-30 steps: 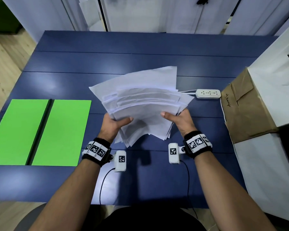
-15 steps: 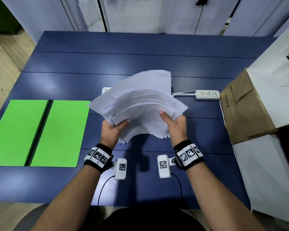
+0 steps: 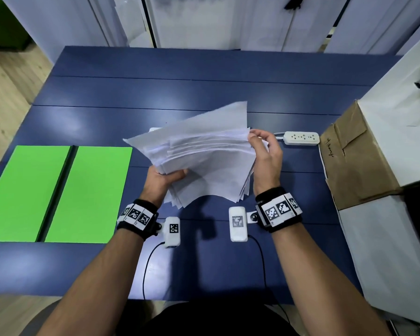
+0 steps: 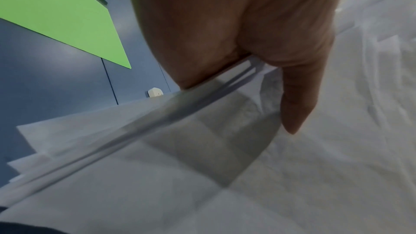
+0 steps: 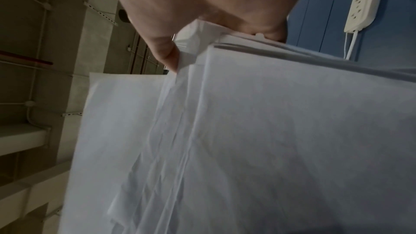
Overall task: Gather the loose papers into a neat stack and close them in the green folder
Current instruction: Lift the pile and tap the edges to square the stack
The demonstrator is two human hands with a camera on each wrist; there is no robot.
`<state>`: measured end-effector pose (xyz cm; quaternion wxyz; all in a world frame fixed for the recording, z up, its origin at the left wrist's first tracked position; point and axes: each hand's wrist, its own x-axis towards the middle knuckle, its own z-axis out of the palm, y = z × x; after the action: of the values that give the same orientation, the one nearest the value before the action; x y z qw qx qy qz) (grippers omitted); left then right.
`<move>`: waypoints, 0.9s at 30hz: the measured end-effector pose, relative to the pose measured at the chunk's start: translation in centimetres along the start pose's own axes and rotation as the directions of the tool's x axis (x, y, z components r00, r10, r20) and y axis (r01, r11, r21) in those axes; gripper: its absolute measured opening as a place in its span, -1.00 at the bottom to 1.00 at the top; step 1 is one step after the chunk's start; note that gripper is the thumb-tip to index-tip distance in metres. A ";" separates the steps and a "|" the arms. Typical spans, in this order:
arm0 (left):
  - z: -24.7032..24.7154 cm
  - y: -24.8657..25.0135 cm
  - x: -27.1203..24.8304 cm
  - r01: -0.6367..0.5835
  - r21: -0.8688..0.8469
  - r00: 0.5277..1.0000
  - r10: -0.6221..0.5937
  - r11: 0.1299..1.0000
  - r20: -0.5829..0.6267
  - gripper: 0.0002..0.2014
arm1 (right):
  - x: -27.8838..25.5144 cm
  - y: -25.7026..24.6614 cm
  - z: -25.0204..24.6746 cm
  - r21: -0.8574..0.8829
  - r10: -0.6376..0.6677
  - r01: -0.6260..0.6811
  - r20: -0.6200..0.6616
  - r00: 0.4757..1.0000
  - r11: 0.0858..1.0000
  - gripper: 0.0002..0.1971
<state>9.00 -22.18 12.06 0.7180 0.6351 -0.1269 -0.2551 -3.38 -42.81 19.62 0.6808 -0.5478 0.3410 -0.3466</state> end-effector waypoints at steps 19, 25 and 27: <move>-0.6 -1.3 -0.4 0.076 -0.051 0.997 -0.075 0.996 0.021 -0.59 | -0.7 0.6 1.4 -0.148 -0.043 0.041 -0.013 0.999 0.988 -0.76; -0.9 -1.6 -0.6 0.094 -0.040 0.996 -0.094 0.995 0.007 -0.59 | -0.7 0.2 1.8 -0.140 -0.043 0.040 -0.014 0.999 0.989 -0.72; -0.9 -1.6 -0.7 0.096 -0.043 0.995 -0.096 0.994 0.010 -0.60 | -0.7 0.1 1.8 -0.126 -0.044 0.040 -0.027 0.999 0.991 -0.74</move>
<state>8.51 -21.13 10.48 0.7181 0.6236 -0.0933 -0.2945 -2.16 -41.30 19.88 0.6323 -0.5913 0.3607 -0.3471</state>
